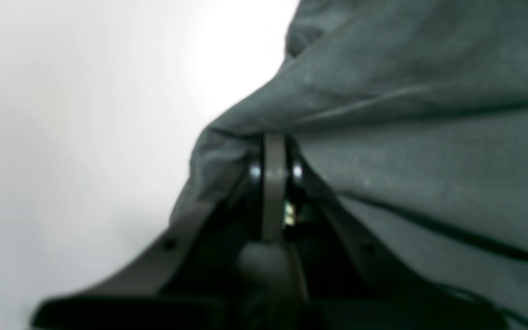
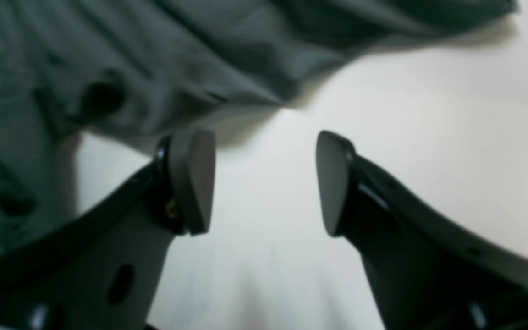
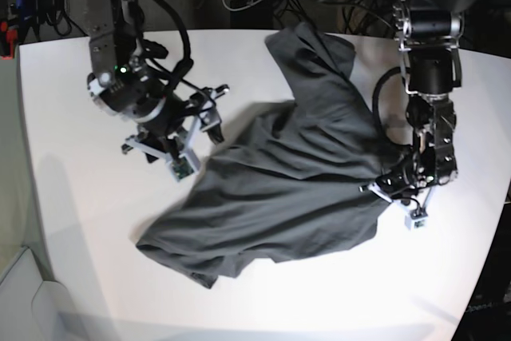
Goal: Layout the t-shirt on the table in an organized manner, then fold the t-shirt properly
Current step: 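Drag the held shirt fabric with the left gripper away from the right gripper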
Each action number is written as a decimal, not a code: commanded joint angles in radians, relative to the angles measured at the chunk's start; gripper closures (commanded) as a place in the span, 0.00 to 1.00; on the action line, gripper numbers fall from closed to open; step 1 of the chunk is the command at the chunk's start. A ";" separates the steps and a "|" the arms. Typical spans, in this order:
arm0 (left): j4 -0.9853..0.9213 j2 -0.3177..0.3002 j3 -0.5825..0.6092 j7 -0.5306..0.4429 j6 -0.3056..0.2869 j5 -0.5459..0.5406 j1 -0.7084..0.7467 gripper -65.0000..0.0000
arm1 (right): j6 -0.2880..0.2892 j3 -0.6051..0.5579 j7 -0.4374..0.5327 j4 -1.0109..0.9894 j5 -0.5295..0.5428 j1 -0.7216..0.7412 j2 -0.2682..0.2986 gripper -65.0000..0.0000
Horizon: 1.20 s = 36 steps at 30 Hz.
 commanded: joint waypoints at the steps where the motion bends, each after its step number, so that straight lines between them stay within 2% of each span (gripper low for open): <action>1: 0.013 -0.018 -0.002 -0.015 0.001 0.003 -0.027 0.99 | -0.001 0.007 0.026 0.020 -0.004 0.017 -0.007 0.44; 4: 0.013 -0.061 -0.002 -0.015 0.001 -0.001 -0.027 0.99 | -0.001 0.007 0.026 0.018 -0.005 0.029 -0.012 0.44; 7: 0.011 -0.072 -0.002 -0.015 0.001 -0.001 -0.026 0.99 | -0.001 0.009 0.026 -0.022 -0.005 0.069 -0.010 0.44; 16: 0.025 -0.084 -0.002 -0.017 0.001 -0.001 0.062 0.99 | -0.001 0.009 0.029 -0.370 -0.001 0.260 -0.016 0.44; 23: 0.045 -0.081 -0.003 -0.017 0.001 -0.001 0.088 0.99 | -0.001 0.009 0.173 -0.496 -0.001 0.296 -0.018 0.44; 29: 0.066 -0.078 -0.005 -0.011 0.001 -0.003 0.086 0.99 | -0.001 0.009 0.234 -0.599 -0.001 0.319 -0.018 0.44; 32: 0.195 -0.073 -0.028 0.055 0.001 -0.003 0.088 0.99 | -0.001 0.009 0.244 -0.599 -0.001 0.324 -0.013 0.45; 36: 0.401 -0.032 -0.114 0.160 0.000 -0.034 0.088 0.99 | -0.001 0.009 0.245 -0.562 -0.001 0.332 -0.010 0.45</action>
